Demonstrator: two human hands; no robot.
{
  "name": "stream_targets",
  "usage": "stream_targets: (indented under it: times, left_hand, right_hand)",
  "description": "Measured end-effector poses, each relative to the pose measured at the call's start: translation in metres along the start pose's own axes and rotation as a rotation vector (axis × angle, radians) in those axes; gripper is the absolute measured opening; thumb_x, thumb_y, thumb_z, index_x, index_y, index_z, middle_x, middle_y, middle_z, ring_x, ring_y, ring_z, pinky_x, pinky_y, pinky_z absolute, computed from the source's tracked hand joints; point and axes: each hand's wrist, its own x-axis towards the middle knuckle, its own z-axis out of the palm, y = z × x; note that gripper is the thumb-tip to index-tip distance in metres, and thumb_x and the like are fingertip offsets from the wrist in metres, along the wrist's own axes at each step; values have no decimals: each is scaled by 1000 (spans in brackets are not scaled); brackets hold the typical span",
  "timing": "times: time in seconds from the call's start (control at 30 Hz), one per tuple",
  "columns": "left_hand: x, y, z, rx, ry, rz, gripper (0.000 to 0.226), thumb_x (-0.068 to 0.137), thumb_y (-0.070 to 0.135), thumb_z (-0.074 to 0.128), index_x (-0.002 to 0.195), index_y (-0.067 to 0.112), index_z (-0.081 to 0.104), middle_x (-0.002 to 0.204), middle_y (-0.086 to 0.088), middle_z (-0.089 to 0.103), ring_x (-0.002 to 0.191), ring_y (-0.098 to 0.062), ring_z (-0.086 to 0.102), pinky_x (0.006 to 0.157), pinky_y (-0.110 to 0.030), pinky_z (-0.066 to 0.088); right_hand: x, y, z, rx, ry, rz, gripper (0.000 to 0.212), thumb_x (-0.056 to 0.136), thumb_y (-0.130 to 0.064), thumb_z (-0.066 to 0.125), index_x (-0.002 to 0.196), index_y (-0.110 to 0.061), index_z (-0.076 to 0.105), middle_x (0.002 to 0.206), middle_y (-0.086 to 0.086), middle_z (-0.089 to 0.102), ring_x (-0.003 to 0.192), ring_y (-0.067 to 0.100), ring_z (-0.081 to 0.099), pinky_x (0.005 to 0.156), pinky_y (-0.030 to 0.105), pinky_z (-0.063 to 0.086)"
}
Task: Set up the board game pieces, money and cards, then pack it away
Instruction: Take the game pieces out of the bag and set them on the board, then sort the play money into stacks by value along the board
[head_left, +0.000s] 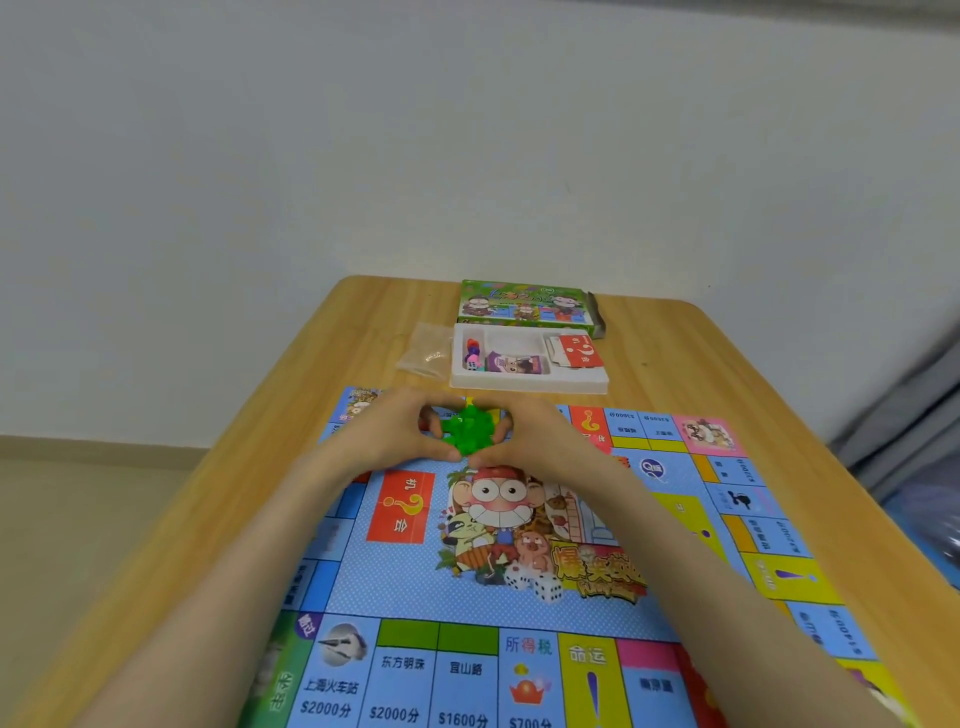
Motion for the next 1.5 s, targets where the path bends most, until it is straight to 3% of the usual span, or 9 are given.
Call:
stream_targets:
  times: [0.13, 0.4, 0.6, 0.73, 0.83, 1.0, 1.1, 1.27, 1.5]
  left_hand:
    - [0, -2, -5, -42, 4, -15, 58, 73, 12, 80, 126, 15, 58, 80, 23, 52, 64, 14, 54, 65, -4, 41]
    - [1, -8, -5, -168, 30, -33, 57, 69, 12, 83, 118, 25, 58, 96, 9, 62, 77, -7, 59, 82, -26, 52]
    - [4, -15, 8, -379, 355, -27, 8, 90, 22, 62, 96, 19, 67, 103, 4, 66, 84, -12, 58, 70, -14, 46]
    - [5, -18, 13, -420, 487, -44, 20, 96, 24, 53, 82, 24, 67, 88, 0, 67, 83, -22, 61, 72, -32, 46]
    - [5, -18, 12, -421, 528, -35, 25, 97, 25, 51, 75, 27, 63, 81, -7, 66, 80, -31, 61, 72, -40, 47]
    - [6, -17, 14, -403, 492, -43, 20, 96, 26, 53, 78, 25, 62, 81, 3, 64, 78, -16, 58, 63, -18, 42]
    - [6, -17, 12, -385, 433, -7, 2, 89, 24, 63, 87, 25, 64, 89, 9, 63, 78, -9, 52, 67, -19, 40]
    - [0, -10, 13, -117, -19, 64, 81, 69, 31, 82, 137, 34, 39, 138, 15, 36, 123, 2, 33, 95, -15, 29]
    - [3, -7, 20, -69, -32, 43, 77, 75, 36, 78, 141, 30, 40, 146, 9, 40, 131, -8, 38, 100, -18, 33]
  right_hand:
    - [-1, 5, -3, 84, -29, 59, 75, 72, -22, 80, 138, -18, 45, 77, -9, 55, 73, 3, 53, 59, 9, 39]
    - [-2, 4, -7, 156, -3, 62, 64, 74, -20, 79, 131, -14, 52, 85, 1, 67, 65, -2, 55, 67, 14, 46]
    - [33, 30, -34, 77, 429, 156, 8, 89, -9, 60, 87, -4, 66, 79, 1, 56, 74, 11, 51, 63, 17, 39]
    - [60, 47, -30, -157, 405, 284, 46, 93, -20, 56, 56, -16, 30, 63, 5, 29, 51, 14, 30, 46, 25, 23]
    - [67, 43, -26, -190, 338, 330, 40, 94, -28, 54, 62, -12, 36, 69, 6, 35, 59, 20, 40, 46, 26, 27]
    - [74, 36, -24, -100, 299, 408, 24, 91, -24, 58, 104, -4, 53, 113, 17, 55, 101, 33, 56, 75, 37, 47]
    - [75, 34, -26, -52, 311, 444, 21, 93, -27, 54, 96, -7, 50, 108, 15, 57, 97, 30, 55, 68, 33, 40]
    - [78, 33, -27, -84, 280, 461, 16, 94, -24, 50, 94, -8, 49, 111, 18, 59, 94, 30, 56, 68, 32, 40]
    - [83, 36, -25, -86, 269, 513, 27, 93, -20, 51, 115, -6, 51, 124, 20, 52, 104, 34, 55, 77, 38, 46]
